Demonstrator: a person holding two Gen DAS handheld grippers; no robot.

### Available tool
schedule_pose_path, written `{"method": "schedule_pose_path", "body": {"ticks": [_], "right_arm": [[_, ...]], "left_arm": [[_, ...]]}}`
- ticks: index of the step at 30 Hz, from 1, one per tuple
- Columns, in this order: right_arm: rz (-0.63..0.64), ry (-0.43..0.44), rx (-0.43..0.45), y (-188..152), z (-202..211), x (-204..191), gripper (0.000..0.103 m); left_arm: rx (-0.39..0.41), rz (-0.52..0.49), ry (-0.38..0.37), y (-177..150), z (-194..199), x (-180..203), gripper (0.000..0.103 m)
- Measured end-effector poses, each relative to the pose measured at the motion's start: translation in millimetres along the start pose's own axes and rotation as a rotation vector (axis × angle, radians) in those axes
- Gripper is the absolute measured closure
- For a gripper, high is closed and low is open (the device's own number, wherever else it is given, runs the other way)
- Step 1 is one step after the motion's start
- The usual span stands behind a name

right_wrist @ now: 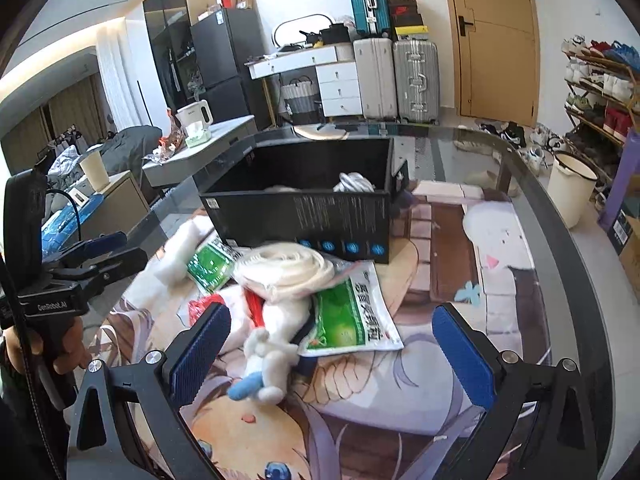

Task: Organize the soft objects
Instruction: 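Withdraw both tools from the black box, then grasp the green medicine packet with the right tool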

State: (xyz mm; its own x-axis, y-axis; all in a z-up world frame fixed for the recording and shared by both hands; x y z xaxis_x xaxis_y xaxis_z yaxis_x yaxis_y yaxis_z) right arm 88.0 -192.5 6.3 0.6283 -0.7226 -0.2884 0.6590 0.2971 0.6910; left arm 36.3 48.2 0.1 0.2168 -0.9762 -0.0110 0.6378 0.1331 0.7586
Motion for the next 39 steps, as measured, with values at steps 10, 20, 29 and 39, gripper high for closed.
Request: {"method": "schedule_pose_path", "body": {"ticks": [10,20,29,39], "right_arm": [[-0.009,-0.038,-0.026,-4,-4,12,0.001],[-0.002,-0.083,-0.071,0,-15,23,0.001],[0.003,-0.096,-0.179,0,-44,30,0.001],[0.018,-0.098,-0.246,4,-58,39,0.001]], "left_arm": [[-0.033,-0.015,0.003,-8,-11,2,0.000],[-0.026,-0.017,0.004,-8,-11,1,0.000],[-0.033,-0.015,0.003,-8,-14,0,0.000],[-0.038,-0.015,0.000,-10,-15,0,0.000]]}}
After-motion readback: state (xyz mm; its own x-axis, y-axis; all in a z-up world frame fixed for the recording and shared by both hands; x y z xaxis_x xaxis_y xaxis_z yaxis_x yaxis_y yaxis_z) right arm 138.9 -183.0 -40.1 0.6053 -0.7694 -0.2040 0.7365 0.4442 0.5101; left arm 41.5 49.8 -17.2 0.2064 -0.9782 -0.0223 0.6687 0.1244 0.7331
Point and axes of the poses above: each gripper's, at about its wrist camera, not at the fingertips, and z roughly against the way its jaws point, x to its right, y to its top, the point moved 2 cm from there along -z, roughly the way its jaws point, and after that the axes turned 12 degrees about y, right-handed, at the moved point
